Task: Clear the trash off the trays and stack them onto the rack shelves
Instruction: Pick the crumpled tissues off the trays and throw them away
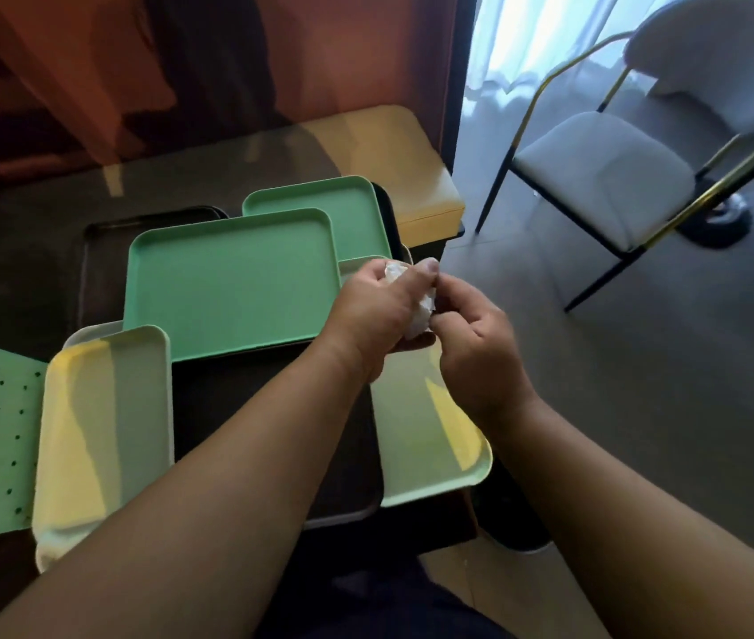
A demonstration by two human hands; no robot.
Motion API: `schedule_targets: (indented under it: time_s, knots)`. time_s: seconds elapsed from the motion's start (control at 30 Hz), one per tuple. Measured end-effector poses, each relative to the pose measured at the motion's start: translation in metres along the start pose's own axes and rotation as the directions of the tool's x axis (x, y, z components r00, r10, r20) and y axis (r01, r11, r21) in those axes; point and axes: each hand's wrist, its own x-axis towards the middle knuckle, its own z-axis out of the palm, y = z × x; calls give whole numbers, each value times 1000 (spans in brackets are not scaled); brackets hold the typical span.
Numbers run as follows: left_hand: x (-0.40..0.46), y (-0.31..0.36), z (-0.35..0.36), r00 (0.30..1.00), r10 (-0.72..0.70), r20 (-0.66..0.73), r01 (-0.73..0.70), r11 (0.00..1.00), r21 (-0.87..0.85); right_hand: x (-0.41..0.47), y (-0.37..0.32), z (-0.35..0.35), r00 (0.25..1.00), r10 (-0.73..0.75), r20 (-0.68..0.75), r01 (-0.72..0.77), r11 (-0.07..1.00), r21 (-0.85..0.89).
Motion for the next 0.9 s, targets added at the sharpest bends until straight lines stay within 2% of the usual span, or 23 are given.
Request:
schedule_targets:
  time_s: [0.03, 0.13, 0.2, 0.23, 0.3, 0.37, 0.4, 0.47, 0.53, 0.6, 0.7, 0.73, 0.8, 0.9]
  knots:
    - [-4, -1, 13, 1000, 12, 21, -13, 999, 30, -9, -2, -10, 999, -12, -50, 13, 1000, 6]
    - [-14, -11, 58, 995, 23, 97, -30, 997, 68, -34, 6, -41, 948, -125, -291, 20, 940, -339]
    - [-23, -24, 92, 989, -27, 147, 18, 998, 66, -50, 17, -60, 943, -69, -326, -23, 963, -268]
    - [-26, -36, 109, 981, -74, 180, 68, 997, 39, -57, 24, -71, 936, -63, -347, -31, 965, -259]
    - [-36, -63, 139, 949, -208, 237, 216, 976, -7, -73, 36, -94, 908, -125, -400, -39, 926, -376]
    - [-43, -88, 161, 896, -356, 265, 375, 927, -23, -87, 46, -115, 879, -214, -426, -17, 878, -478]
    - [-46, -98, 170, 868, -404, 290, 427, 904, -20, -95, 51, -122, 866, -230, -444, -8, 881, -474]
    - [-50, -113, 184, 822, -460, 337, 480, 877, 27, -112, 57, -130, 848, -150, -509, -66, 921, -383]
    - [-53, -125, 194, 823, -470, 320, 453, 882, 130, -128, 62, -135, 822, -3, -569, -175, 950, -259]
    - [-53, -141, 202, 814, -489, 314, 435, 871, 230, -139, 75, -142, 805, 87, -586, -250, 947, -203]
    - [-52, -165, 210, 733, -609, 303, 501, 785, 365, -145, 103, -159, 752, 271, -601, -417, 901, -117]
    - [-53, -172, 212, 706, -644, 295, 491, 745, 452, -147, 116, -166, 715, 331, -616, -473, 878, -76]
    - [-52, -187, 215, 687, -671, 280, 376, 657, 653, -153, 148, -178, 599, 455, -659, -588, 809, 24]
    - [-46, -210, 217, 697, -667, 264, 328, 623, 710, -162, 199, -195, 414, 611, -675, -698, 689, 196]
